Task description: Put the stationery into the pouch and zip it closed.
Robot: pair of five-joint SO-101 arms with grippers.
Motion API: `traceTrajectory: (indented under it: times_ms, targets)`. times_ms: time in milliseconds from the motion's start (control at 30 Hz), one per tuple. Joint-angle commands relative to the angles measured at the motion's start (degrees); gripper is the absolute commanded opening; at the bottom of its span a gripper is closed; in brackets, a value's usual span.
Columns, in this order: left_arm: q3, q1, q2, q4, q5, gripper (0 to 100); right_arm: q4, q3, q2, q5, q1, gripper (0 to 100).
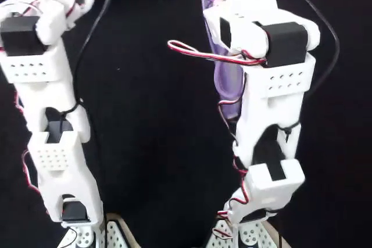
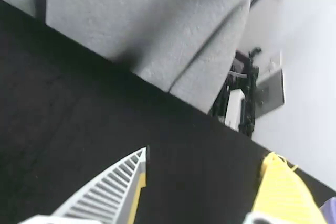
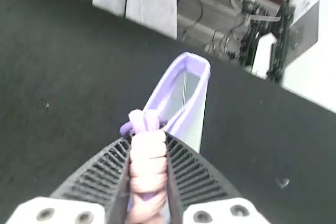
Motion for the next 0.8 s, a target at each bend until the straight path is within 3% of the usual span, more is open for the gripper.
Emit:
traceTrajectory:
  times_ms: [0,233,333,500,767]
  targets:
    - [-2.2,0.8,-3.5,0.4,0.4,34,1.0,-5.9,-1.1,-0.3,-1.2,1.1]
    - [-4.7,1.1,-5.9,0.5,0.4,34,1.8,-2.6,-6.7,-0.7,-1.3,1.1]
    - [2.7,1.2,-8.4,0.5,-2.1,34,1.4,1.4,-7.5,-0.7,-3.4,1.1]
    - [14.3,4.4,-13.6,0.4,-27.3,34,-1.0,6.5,-5.6,-0.7,-5.7,1.1]
    - [28.5,3.6,-19.6,-0.3,-54.1,34,0.2,7.3,-4.2,-0.7,-5.7,1.1]
